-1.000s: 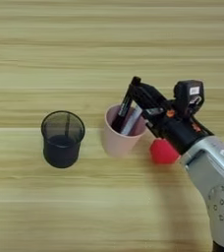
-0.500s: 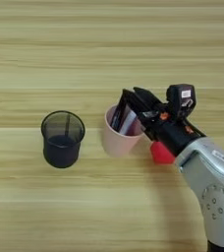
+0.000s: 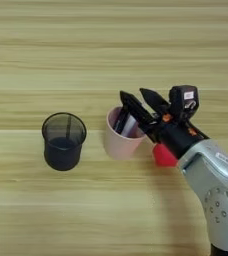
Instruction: Move the objects on the table
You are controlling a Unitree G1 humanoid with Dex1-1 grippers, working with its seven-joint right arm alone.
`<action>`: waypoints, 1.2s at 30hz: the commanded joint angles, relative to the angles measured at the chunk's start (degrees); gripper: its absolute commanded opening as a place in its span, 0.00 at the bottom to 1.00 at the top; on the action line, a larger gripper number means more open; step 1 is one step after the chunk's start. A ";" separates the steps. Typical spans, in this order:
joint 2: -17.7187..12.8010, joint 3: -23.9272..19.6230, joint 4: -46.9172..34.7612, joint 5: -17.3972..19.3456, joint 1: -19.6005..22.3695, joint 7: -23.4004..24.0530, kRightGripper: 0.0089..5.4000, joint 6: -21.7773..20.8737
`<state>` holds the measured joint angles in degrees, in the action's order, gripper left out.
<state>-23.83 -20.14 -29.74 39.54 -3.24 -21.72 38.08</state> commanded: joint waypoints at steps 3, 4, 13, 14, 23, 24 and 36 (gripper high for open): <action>-0.90 -0.67 -3.71 -0.55 2.13 -0.11 0.69 -3.63; -0.88 -0.64 -3.82 -0.57 2.09 -0.20 0.71 -3.75; -1.04 0.22 -5.17 -0.96 1.36 -1.73 0.90 -5.25; -1.08 0.29 -5.25 -0.98 1.28 -1.84 0.91 -5.43; -1.60 1.48 -7.95 -1.31 -0.23 -4.07 0.99 -6.64; -1.66 1.76 -8.29 -1.42 -0.49 -4.44 0.99 -6.87; -1.29 8.69 -12.94 -2.02 -4.27 -9.45 0.99 -7.46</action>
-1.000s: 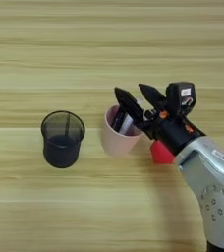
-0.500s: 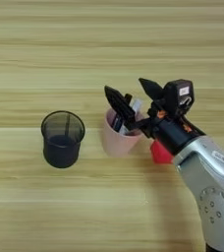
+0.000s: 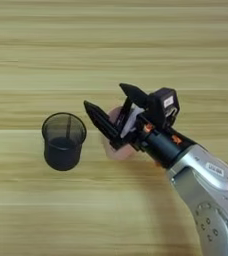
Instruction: Move the objects on the table
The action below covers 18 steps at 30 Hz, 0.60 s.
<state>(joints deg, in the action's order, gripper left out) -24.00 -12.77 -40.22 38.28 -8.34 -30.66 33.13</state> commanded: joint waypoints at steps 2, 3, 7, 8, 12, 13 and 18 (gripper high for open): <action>-0.99 3.37 -3.47 -1.07 0.05 -1.20 0.99 -2.62; -0.92 4.52 -3.91 -1.46 -0.31 -1.50 0.99 -2.72; -0.73 9.62 -4.75 -3.83 -1.51 -2.67 0.99 -3.49; -0.66 10.90 -4.86 -4.50 -1.78 -2.93 0.99 -3.71; -0.41 17.70 -5.41 -7.76 -3.10 -3.92 0.99 -4.55; -0.40 19.40 -5.72 -8.55 -3.40 -4.12 0.99 -4.80; -0.43 25.00 -6.57 -11.57 -4.44 -4.61 0.99 -5.82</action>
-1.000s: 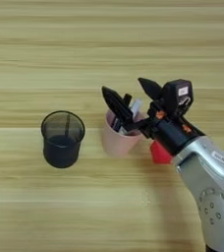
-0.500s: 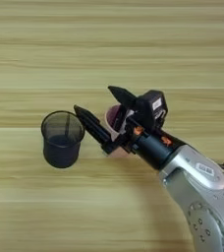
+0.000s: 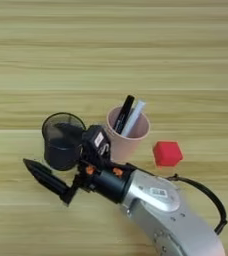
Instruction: Move the objects on the table
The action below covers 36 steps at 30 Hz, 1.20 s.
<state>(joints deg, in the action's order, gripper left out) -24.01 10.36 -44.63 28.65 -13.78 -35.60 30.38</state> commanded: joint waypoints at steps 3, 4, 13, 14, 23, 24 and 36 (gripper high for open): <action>-0.32 4.16 -2.04 -3.10 0.66 0.33 0.99 -3.35; -0.39 5.04 -2.01 -3.58 0.48 0.24 0.99 -3.59; -0.06 9.91 -0.22 -6.96 -0.33 -0.06 0.99 -5.24; 0.05 10.56 0.29 -7.65 -0.36 0.05 0.99 -5.57; 3.91 18.02 7.35 -14.15 -1.12 2.30 0.99 -9.61; 4.39 18.56 8.24 -14.65 -1.24 2.54 0.99 -10.13; 8.23 19.59 18.21 -19.87 -0.33 5.07 0.99 -16.71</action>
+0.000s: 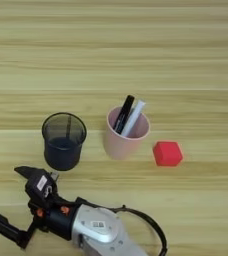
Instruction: Move the objects on the table
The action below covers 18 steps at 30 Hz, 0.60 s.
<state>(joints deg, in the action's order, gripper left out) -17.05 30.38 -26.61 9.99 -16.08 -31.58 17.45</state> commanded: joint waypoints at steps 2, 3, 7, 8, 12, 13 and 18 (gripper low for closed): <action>1.53 -0.50 1.43 -1.79 2.16 1.11 0.99 -4.57; 1.63 -0.48 1.93 -2.12 2.20 1.09 0.99 -4.95; 1.90 -0.26 3.10 -2.93 2.16 0.92 0.99 -5.82; 2.03 -0.35 3.45 -3.07 2.20 0.99 0.99 -5.93; 2.70 -0.70 4.49 -3.46 2.26 1.37 0.99 -5.91; 2.92 -0.80 4.87 -3.56 2.30 1.54 0.99 -5.90; 4.27 -2.49 7.43 -3.27 3.00 2.69 0.99 -5.27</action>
<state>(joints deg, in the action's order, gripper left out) -14.16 29.57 -18.44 6.33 -15.40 -30.32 13.35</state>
